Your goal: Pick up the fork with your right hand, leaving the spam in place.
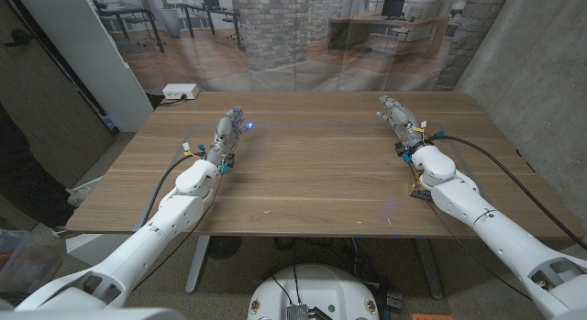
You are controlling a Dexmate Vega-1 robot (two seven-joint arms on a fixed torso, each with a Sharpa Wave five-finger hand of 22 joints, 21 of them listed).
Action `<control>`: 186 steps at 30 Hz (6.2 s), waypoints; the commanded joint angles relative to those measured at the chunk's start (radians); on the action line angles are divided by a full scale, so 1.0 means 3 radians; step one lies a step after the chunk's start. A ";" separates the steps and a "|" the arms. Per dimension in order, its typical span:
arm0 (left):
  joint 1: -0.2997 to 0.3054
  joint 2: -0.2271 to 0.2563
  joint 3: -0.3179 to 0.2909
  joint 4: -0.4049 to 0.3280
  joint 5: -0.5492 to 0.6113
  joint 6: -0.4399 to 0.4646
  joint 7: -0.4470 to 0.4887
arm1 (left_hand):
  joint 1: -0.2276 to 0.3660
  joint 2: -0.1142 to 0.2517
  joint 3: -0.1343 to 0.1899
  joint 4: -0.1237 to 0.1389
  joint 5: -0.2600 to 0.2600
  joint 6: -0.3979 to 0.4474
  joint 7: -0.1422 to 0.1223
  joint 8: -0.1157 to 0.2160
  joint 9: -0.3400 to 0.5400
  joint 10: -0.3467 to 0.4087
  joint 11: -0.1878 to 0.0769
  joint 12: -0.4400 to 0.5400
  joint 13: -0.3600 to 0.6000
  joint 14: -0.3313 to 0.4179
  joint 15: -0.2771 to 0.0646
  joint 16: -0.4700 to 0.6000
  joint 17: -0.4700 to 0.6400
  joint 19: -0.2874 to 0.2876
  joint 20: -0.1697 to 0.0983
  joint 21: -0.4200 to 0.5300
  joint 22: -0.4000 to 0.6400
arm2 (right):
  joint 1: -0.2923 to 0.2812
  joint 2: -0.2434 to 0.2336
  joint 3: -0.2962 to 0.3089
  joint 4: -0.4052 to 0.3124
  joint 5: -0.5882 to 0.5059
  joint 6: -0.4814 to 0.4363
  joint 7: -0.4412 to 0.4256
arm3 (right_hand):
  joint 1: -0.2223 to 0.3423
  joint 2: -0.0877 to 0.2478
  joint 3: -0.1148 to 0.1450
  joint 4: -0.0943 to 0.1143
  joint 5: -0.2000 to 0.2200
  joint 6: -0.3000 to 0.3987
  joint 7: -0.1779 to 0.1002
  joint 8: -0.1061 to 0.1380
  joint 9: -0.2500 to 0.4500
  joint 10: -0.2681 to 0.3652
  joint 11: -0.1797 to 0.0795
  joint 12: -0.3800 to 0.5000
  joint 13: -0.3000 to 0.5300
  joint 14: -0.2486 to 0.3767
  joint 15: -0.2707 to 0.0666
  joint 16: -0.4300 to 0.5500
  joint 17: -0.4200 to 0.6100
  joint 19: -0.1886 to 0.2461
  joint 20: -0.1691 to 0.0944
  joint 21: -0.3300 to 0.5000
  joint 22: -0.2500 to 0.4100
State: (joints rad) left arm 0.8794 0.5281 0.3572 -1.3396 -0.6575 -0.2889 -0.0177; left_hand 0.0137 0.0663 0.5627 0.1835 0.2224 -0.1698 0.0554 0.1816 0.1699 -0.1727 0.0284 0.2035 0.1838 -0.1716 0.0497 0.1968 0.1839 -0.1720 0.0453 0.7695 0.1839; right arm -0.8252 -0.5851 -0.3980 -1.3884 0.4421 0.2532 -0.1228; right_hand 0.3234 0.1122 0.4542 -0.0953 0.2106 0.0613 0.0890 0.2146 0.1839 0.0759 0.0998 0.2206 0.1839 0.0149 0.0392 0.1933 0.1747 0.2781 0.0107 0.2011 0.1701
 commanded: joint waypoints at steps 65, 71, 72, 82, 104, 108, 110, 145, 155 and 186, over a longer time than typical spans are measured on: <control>0.0095 0.0039 -0.0028 -0.0115 -0.0012 0.0018 0.0061 | 0.0020 0.0353 0.0027 -0.0018 0.0020 -0.0396 0.0034 0.0013 0.0016 -0.0372 0.0023 0.0010 0.0015 -0.0547 0.0018 0.0016 0.0002 -0.0541 0.0025 -0.0015 0.0006 | 0.0478 -0.0595 -0.0271 -0.0668 -0.1363 -0.1195 -0.0348 | 0.0300 0.0242 0.0091 -0.0112 -0.0092 0.0510 -0.0112 0.0064 0.0013 0.0478 -0.0066 0.0085 0.0024 0.0328 -0.0082 0.0032 0.0037 0.0250 -0.0023 0.0048 0.0023; 0.0101 0.0044 -0.0030 -0.0130 -0.0013 0.0019 0.0063 | 0.0019 0.0351 0.0026 -0.0017 0.0020 -0.0395 0.0033 0.0012 0.0016 -0.0372 0.0027 0.0009 0.0015 -0.0546 0.0018 0.0016 0.0003 -0.0541 0.0023 -0.0018 0.0006 | 0.0521 -0.0629 -0.0308 -0.0718 -0.1463 -0.1342 -0.0338 | 0.0308 0.0249 0.0097 -0.0102 -0.0096 0.0521 -0.0112 0.0060 0.0014 0.0493 -0.0068 0.0084 0.0025 0.0330 -0.0085 0.0031 0.0040 0.0254 -0.0034 0.0047 0.0023; 0.0102 0.0045 -0.0031 -0.0133 -0.0011 0.0020 0.0066 | 0.0019 0.0350 0.0026 -0.0017 0.0020 -0.0395 0.0033 0.0012 0.0016 -0.0372 0.0024 0.0009 0.0015 -0.0547 0.0020 0.0015 0.0003 -0.0541 0.0022 -0.0018 0.0006 | 0.0525 -0.0627 -0.0310 -0.0741 -0.1475 -0.1406 -0.0344 | 0.0310 0.0250 0.0097 -0.0101 -0.0096 0.0522 -0.0111 0.0060 0.0014 0.0493 -0.0070 0.0084 0.0025 0.0329 -0.0088 0.0031 0.0041 0.0254 -0.0035 0.0047 0.0023; 0.0135 0.0064 -0.0041 -0.0180 -0.0015 0.0030 0.0083 | 0.0016 0.0345 0.0022 -0.0015 0.0018 -0.0396 0.0046 0.0009 0.0017 -0.0372 0.0040 0.0008 0.0016 -0.0534 0.0042 0.0017 0.0004 -0.0542 0.0062 -0.0025 0.0006 | 0.0601 -0.0668 -0.0376 -0.0774 -0.1633 -0.1602 -0.0322 | 0.0335 0.0254 0.0110 -0.0090 -0.0102 0.0534 -0.0115 0.0047 0.0015 0.0435 -0.0075 0.0047 0.0026 0.0284 -0.0105 0.0010 0.0044 0.0249 -0.0071 0.0039 0.0021; 0.0231 0.0100 -0.0068 -0.0303 -0.0004 0.0034 0.0159 | 0.0013 0.0339 0.0018 -0.0015 0.0017 -0.0393 0.0056 0.0007 0.0017 -0.0376 0.0048 0.0006 0.0017 -0.0539 0.0053 0.0012 0.0004 -0.0539 0.0052 -0.0033 0.0007 | 0.0795 -0.0774 -0.0612 -0.0891 -0.2108 -0.2092 -0.0188 | 0.0377 0.0261 0.0134 -0.0061 -0.0105 0.0520 -0.0144 0.0011 0.0018 0.0380 -0.0140 0.0008 0.0029 0.0228 -0.0144 -0.0007 0.0051 0.0210 -0.0145 0.0013 0.0017; 0.0251 0.0106 -0.0073 -0.0319 -0.0007 0.0035 0.0168 | 0.0013 0.0339 0.0018 -0.0015 0.0017 -0.0393 0.0062 0.0007 0.0017 -0.0377 0.0049 0.0005 0.0017 -0.0540 0.0054 0.0011 0.0004 -0.0540 0.0050 -0.0036 0.0007 | 0.0861 -0.0806 -0.0691 -0.0912 -0.2245 -0.2201 -0.0100 | 0.0393 0.0263 0.0143 -0.0063 -0.0105 0.0516 -0.0160 0.0005 0.0018 0.0376 -0.0161 0.0004 0.0029 0.0220 -0.0155 -0.0011 0.0049 0.0210 -0.0155 0.0011 0.0016; 0.0258 0.0108 -0.0075 -0.0326 -0.0006 0.0034 0.0172 | 0.0013 0.0339 0.0018 -0.0015 0.0017 -0.0392 0.0061 0.0007 0.0017 -0.0376 0.0049 0.0005 0.0017 -0.0538 0.0052 0.0012 0.0004 -0.0542 0.0049 -0.0038 0.0007 | 0.0893 -0.0821 -0.0722 -0.0909 -0.2299 -0.2216 -0.0057 | 0.0399 0.0263 0.0146 -0.0064 -0.0105 0.0516 -0.0163 0.0003 0.0019 0.0374 -0.0163 0.0002 0.0029 0.0222 -0.0159 -0.0010 0.0048 0.0208 -0.0154 0.0010 0.0016; 0.0380 0.0175 -0.0101 -0.0528 0.0024 0.0096 0.0290 | 0.0011 0.0338 0.0013 -0.0015 0.0016 -0.0392 0.0061 0.0005 0.0017 -0.0372 0.0054 0.0005 0.0017 -0.0537 0.0050 0.0009 0.0005 -0.0538 0.0051 -0.0052 0.0007 | 0.1353 -0.0849 -0.1162 -0.0715 -0.3175 -0.2569 0.0615 | 0.0526 0.0266 0.0210 -0.0087 -0.0098 0.0566 -0.0218 0.0000 0.0028 0.0418 -0.0229 0.0001 0.0031 0.0247 -0.0222 -0.0004 0.0038 0.0223 -0.0163 0.0008 0.0013; 0.0408 0.0196 -0.0113 -0.0591 0.0037 0.0120 0.0332 | 0.0010 0.0338 0.0012 -0.0015 0.0016 -0.0393 0.0060 0.0004 0.0017 -0.0374 0.0054 0.0004 0.0017 -0.0538 0.0049 0.0008 0.0005 -0.0540 0.0054 -0.0058 0.0007 | 0.1506 -0.0782 -0.1302 -0.0547 -0.3406 -0.2622 0.0789 | 0.0579 0.0257 0.0232 -0.0109 -0.0092 0.0566 -0.0222 -0.0005 0.0030 0.0421 -0.0234 -0.0004 0.0031 0.0252 -0.0230 -0.0007 0.0032 0.0235 -0.0166 0.0009 0.0012; 0.0376 0.0178 -0.0107 -0.0556 0.0053 0.0152 0.0368 | 0.0009 0.0340 0.0009 -0.0013 0.0017 -0.0395 0.0066 0.0003 0.0017 -0.0378 0.0050 0.0002 0.0018 -0.0541 0.0047 0.0005 0.0005 -0.0535 0.0054 -0.0069 0.0008 | 0.1944 -0.0550 -0.1652 0.0049 -0.3733 -0.2697 0.1259 | 0.0531 0.0012 0.0056 -0.0124 -0.0091 0.0455 -0.0168 -0.0058 0.0039 0.0365 -0.0192 -0.0041 0.0032 0.0243 -0.0206 -0.0021 0.0025 0.0259 -0.0146 -0.0002 0.0008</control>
State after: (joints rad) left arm 1.0022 0.5850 0.3217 -1.5180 -0.6444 -0.2465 0.0913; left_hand 0.0176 0.0703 0.5668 0.1794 0.2223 -0.1715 0.0642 0.1809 0.1697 -0.1742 0.0372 0.2033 0.1835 -0.1722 0.0591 0.1968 0.1836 -0.1720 0.0590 0.7502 0.1837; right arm -0.2831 -0.7703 -0.8576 -1.4296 -0.6439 -0.5543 0.2139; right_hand 0.4830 0.1344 0.4803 -0.1318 0.1842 0.2117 0.0382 0.2021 0.1933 0.1906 0.0377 0.2127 0.1881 0.0875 -0.0271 0.1884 0.1815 0.3494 -0.0358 0.2030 0.1724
